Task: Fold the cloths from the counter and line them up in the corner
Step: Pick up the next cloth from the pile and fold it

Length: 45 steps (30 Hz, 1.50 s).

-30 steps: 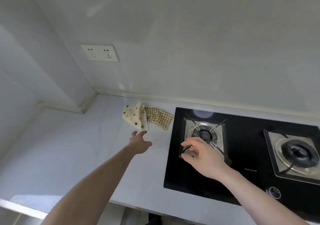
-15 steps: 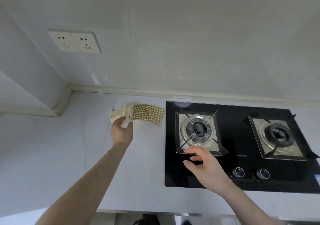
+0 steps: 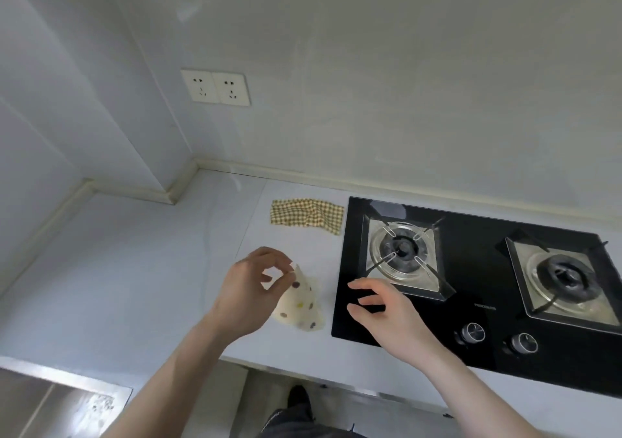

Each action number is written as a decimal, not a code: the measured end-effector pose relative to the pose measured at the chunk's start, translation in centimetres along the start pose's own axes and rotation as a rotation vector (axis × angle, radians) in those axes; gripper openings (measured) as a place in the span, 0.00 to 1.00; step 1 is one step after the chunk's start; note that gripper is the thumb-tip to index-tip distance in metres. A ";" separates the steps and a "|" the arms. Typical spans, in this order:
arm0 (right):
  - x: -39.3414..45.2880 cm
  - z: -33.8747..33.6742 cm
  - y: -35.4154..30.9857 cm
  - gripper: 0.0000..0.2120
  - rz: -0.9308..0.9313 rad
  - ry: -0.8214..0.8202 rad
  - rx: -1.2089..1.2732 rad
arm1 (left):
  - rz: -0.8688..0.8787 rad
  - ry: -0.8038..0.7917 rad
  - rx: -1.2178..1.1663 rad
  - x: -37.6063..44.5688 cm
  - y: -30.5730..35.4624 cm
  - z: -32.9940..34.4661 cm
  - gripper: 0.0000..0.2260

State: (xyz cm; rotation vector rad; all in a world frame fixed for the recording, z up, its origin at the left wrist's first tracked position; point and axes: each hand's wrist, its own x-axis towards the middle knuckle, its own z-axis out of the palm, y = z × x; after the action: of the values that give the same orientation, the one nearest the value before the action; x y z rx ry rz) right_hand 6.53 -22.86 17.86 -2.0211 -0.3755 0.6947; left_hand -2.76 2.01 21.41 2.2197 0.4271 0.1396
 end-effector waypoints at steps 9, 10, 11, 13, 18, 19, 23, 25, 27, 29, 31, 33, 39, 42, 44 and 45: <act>-6.5 0.3 1.8 0.31 -0.117 -0.162 -0.052 | 0.088 -0.174 -0.065 -8.8 6.1 3.5 0.07; -7.0 0.5 1.8 0.29 -0.128 -0.177 -0.055 | 0.106 -0.210 -0.066 -9.4 6.4 3.8 0.07; -7.6 0.7 1.8 0.27 -0.141 -0.188 -0.061 | 0.117 -0.242 -0.065 -9.9 6.5 4.0 0.06; -8.3 1.1 1.7 0.18 -0.165 -0.175 -0.057 | 0.126 -0.282 -0.048 -10.3 6.5 4.1 0.06; -9.2 1.2 1.4 0.02 -0.146 -0.100 0.011 | 0.137 -0.305 -0.005 -10.1 5.7 3.3 0.06; -9.2 1.3 1.3 0.06 -0.146 -0.091 0.022 | 0.137 -0.302 -0.014 -10.0 5.6 3.0 0.06; -8.2 2.5 0.1 0.18 -0.156 -0.124 -0.049 | 0.140 -0.296 -0.092 -9.0 5.2 1.5 0.05; -7.1 3.6 -0.4 0.13 -0.129 -0.096 -0.070 | 0.151 -0.281 -0.084 -8.3 4.6 0.8 0.05; -6.1 4.6 -0.8 0.09 -0.116 -0.041 -0.081 | 0.157 -0.259 -0.088 -7.5 3.8 -0.2 0.05; -5.3 5.1 -1.6 0.05 -0.118 -0.016 -0.084 | 0.162 -0.242 -0.085 -6.5 2.9 -1.2 0.05; -4.5 5.3 -2.4 0.03 -0.132 -0.003 -0.083 | 0.168 -0.222 -0.071 -5.6 1.8 -2.2 0.06; -3.7 5.4 -2.8 0.03 -0.160 0.004 -0.121 | 0.177 -0.194 -0.074 -4.7 0.6 -3.1 0.07; -1.4 7.0 -1.6 0.05 -0.075 -0.128 -0.326 | 0.083 -0.170 -0.110 -2.2 -3.0 -4.0 0.08; -1.1 8.9 -0.1 0.11 -0.017 -0.163 -0.296 | 0.073 -0.139 -0.116 -1.1 -4.3 -4.6 0.08; -1.1 10.3 0.6 0.21 0.016 -0.191 -0.243 | 0.077 -0.157 -0.123 -0.7 -4.8 -4.8 0.07; -1.1 11.1 0.8 0.25 0.032 -0.193 -0.233 | 0.077 -0.173 -0.131 -0.7 -4.8 -5.0 0.07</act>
State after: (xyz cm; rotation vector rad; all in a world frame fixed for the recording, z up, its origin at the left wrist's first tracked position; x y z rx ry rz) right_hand -1.09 -16.22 13.07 -2.1885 -0.5600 0.9048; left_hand -5.84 8.24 20.84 2.0991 0.2308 0.0157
